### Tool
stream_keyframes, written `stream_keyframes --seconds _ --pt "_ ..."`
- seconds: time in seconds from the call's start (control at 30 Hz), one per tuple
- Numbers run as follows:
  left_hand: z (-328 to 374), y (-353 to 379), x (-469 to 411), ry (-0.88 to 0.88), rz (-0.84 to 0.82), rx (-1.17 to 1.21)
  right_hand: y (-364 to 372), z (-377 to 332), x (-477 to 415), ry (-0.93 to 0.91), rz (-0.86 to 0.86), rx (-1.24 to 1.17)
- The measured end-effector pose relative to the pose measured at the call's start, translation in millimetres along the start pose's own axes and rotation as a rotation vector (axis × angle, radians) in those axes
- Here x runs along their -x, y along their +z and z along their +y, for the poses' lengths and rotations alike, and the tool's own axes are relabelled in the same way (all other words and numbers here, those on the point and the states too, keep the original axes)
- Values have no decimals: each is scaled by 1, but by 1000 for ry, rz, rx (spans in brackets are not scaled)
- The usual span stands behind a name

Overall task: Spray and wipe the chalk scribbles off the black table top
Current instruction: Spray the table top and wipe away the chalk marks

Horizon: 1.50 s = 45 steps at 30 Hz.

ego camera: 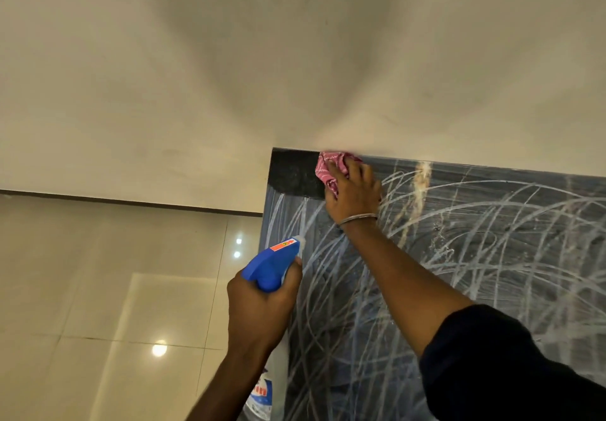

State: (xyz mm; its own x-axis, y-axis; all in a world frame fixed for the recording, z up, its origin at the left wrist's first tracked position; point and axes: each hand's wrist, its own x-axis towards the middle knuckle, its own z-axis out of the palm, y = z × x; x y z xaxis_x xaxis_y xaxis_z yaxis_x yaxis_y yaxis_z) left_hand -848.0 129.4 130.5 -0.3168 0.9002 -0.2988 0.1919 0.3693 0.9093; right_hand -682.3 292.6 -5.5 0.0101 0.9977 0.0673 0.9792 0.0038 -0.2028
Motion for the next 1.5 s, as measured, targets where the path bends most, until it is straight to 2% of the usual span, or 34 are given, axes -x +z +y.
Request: stream_keyframes --seconds 0.1,0.27,0.43,0.5,0.63,0.8,0.87,1.03,1.2,1.4,1.5 --pt "-1 -3 1 0 6 7 0 -42 1 45 -97 40" --pt "-3 -13 2 20 17 -25 10 -107 -5 -179 -162 81" --pt "-2 -21 3 23 6 -39 0 -75 -2 -342 -210 68" --pt "-2 -23 3 14 0 -32 -4 -46 7 -264 -198 49" --pt "-5 -21 2 -1 -19 -11 -9 1 25 5 -88 45" --pt "-5 -19 3 8 -24 -24 -10 -26 33 261 -97 106" --pt "-4 -23 4 21 -18 -24 -6 -54 33 208 -111 98" --pt "-8 -34 2 52 35 -49 9 -126 34 -74 -184 100" --pt "-12 -39 -2 39 42 -95 0 -105 39 -207 -210 94" --pt "-15 -42 -16 8 102 -154 -16 -31 63 89 -106 80" --pt "-18 -45 -23 4 96 -171 -19 -35 63 206 -105 90"
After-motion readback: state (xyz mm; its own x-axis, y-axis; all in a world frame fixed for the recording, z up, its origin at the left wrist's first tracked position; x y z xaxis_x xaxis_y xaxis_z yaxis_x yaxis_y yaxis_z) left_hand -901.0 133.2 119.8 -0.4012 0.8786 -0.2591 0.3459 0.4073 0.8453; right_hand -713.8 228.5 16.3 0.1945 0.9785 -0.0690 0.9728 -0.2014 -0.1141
